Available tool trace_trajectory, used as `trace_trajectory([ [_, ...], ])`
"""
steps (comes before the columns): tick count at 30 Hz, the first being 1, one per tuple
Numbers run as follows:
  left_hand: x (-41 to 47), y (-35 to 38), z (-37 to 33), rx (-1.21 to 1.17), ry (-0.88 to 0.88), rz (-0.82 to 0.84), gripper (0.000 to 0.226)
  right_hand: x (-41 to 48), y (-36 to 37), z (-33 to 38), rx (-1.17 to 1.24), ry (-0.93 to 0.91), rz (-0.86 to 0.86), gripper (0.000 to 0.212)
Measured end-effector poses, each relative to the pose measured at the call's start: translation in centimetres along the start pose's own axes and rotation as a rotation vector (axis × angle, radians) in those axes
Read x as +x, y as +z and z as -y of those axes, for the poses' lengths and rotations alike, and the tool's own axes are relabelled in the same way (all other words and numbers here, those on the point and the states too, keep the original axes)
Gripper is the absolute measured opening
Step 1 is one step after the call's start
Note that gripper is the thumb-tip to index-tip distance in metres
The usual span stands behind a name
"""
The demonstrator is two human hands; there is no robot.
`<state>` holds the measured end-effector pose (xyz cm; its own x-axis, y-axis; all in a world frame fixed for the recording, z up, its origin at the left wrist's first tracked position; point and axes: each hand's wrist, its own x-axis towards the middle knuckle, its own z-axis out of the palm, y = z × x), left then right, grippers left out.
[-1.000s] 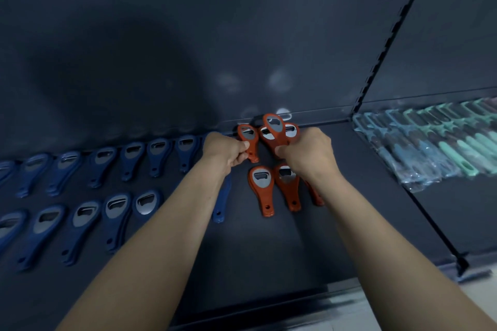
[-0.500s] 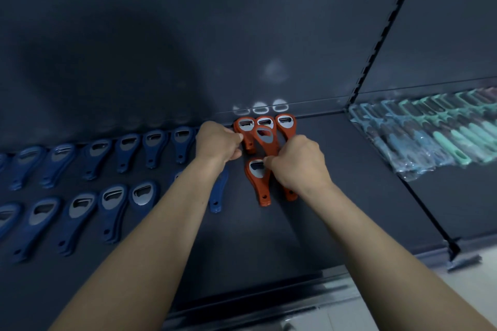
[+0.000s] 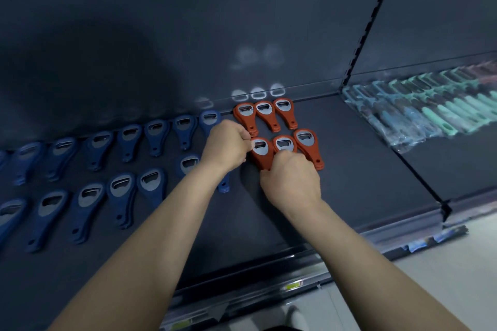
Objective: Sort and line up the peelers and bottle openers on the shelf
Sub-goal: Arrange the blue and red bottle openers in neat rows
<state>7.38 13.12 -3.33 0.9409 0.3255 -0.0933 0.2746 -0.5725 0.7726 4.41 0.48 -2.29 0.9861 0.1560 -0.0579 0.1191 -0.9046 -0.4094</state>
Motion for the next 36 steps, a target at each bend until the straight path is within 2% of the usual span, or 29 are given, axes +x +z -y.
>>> trace_trajectory([
  [5,-0.2,0.2,-1.1,0.143,-0.013,-0.050,0.013,-0.2,0.3,0.1,-0.033,0.009,0.013,0.025],
  [10,-0.2,0.4,-1.6,0.150,-0.072,-0.035,0.013,-0.7,0.6,0.0,-0.036,0.010,0.011,0.010],
  [15,-0.1,0.5,-1.8,0.112,-0.143,-0.021,0.012,-0.9,0.5,-0.1,-0.006,0.016,0.023,0.008],
  [17,-0.2,0.5,-1.9,0.113,-0.152,-0.023,0.011,-0.8,0.5,-0.1,0.006,0.017,0.029,0.015],
  [21,-0.8,0.3,-2.1,0.198,-0.052,-0.098,0.013,-1.0,0.0,-0.7,0.036,0.003,-0.018,0.041],
  [24,-2.1,0.2,-2.4,0.235,0.051,-0.142,0.011,-0.4,-0.8,-2.1,0.022,0.002,-0.145,0.026],
  [26,-3.2,0.5,-2.5,0.255,0.090,-0.097,0.005,0.2,-1.1,-3.0,-0.012,-0.003,-0.156,0.020],
  [30,-4.9,1.1,-2.1,0.332,0.162,0.069,0.034,0.8,-0.6,-3.6,-0.040,-0.016,-0.077,0.037],
  [33,-5.6,1.6,-1.6,0.404,0.195,0.167,0.048,1.1,-0.1,-3.7,-0.042,-0.015,-0.064,0.034],
  [36,-5.9,2.0,-1.4,0.416,0.211,0.160,0.048,1.3,0.0,-3.9,-0.050,-0.017,-0.076,0.026],
])
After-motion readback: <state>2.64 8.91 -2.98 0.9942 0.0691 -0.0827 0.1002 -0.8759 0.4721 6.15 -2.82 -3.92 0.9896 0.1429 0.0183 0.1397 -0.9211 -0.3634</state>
